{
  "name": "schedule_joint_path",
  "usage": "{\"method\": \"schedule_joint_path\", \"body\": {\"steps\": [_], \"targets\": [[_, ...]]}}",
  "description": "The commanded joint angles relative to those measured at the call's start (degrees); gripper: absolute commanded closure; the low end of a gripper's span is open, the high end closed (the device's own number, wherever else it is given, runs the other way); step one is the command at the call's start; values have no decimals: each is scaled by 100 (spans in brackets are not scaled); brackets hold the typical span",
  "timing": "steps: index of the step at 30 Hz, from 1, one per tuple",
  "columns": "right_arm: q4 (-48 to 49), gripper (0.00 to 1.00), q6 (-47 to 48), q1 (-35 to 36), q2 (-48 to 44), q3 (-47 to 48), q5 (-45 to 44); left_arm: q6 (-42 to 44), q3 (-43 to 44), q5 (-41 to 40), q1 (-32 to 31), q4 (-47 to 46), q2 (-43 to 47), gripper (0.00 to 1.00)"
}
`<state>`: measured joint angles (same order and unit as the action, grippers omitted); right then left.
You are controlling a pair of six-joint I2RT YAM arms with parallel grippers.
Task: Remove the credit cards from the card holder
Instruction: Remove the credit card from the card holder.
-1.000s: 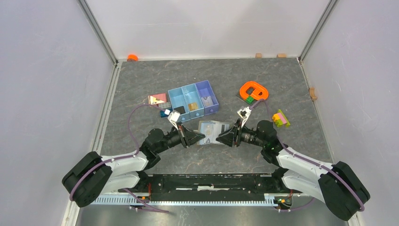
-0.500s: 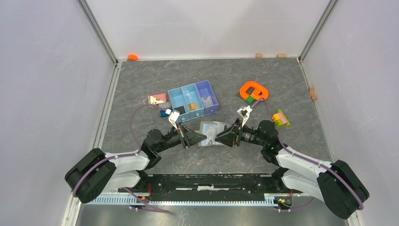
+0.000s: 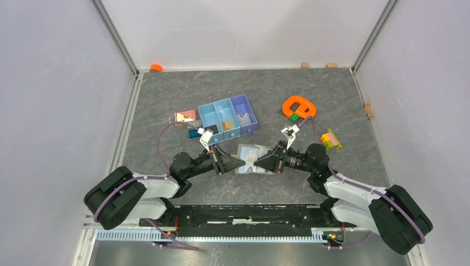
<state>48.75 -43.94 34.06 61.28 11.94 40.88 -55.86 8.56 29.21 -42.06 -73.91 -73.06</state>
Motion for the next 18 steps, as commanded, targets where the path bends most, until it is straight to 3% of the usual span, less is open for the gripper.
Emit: {"method": "schedule_joint_path", "body": {"steps": [1,13,18], "targets": [[926,84,-356,-14,-125,-152,240,-68,24,11,49,-270,231,98],[1979,92,-812,3,-95,-310,533,77,85,-85,84,168,391,98],[2108,81,-880,33,28,-299,544,17,120,71,84,-29,272,98]]}}
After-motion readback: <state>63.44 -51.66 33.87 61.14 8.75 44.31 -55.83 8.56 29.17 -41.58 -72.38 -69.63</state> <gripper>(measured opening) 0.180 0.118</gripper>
